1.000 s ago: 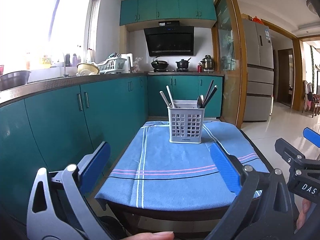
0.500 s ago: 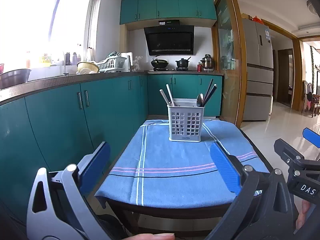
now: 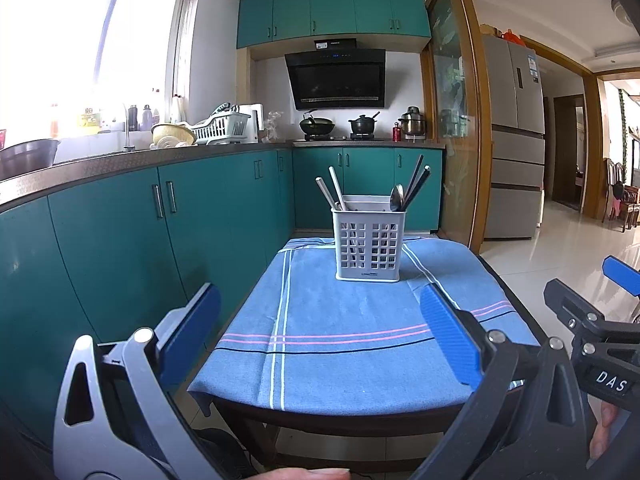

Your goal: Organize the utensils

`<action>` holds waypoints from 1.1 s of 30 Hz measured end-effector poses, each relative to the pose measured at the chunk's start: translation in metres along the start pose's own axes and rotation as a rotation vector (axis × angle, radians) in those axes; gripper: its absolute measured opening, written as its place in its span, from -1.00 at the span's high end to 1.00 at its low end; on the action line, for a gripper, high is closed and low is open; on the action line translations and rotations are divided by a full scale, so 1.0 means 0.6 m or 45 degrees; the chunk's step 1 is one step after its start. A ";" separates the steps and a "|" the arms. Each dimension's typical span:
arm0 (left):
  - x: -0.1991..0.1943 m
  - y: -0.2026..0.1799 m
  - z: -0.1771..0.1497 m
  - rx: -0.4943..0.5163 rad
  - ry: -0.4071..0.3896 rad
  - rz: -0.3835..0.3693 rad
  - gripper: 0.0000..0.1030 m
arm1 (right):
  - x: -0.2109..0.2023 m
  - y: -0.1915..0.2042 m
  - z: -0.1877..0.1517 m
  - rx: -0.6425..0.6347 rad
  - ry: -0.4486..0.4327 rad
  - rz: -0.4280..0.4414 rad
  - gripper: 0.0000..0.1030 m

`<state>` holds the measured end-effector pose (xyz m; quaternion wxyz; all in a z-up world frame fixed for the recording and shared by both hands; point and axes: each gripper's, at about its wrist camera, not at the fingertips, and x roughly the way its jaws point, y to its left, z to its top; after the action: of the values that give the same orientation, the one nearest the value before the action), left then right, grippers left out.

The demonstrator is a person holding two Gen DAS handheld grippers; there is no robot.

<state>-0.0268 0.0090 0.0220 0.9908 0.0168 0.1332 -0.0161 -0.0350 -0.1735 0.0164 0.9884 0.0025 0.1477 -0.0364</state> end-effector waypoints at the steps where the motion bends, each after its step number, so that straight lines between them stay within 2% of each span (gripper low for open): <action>1: 0.000 0.000 0.000 0.000 0.001 0.001 -0.92 | 0.000 0.000 0.000 0.001 0.001 0.000 -0.94; 33: -0.003 -0.006 -0.002 -0.002 -0.001 -0.004 -0.92 | 0.003 -0.006 0.001 -0.001 0.003 0.005 -0.94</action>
<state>-0.0287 0.0054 0.0209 0.9908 0.0160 0.1330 -0.0177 -0.0336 -0.1771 0.0164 0.9883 0.0025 0.1488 -0.0344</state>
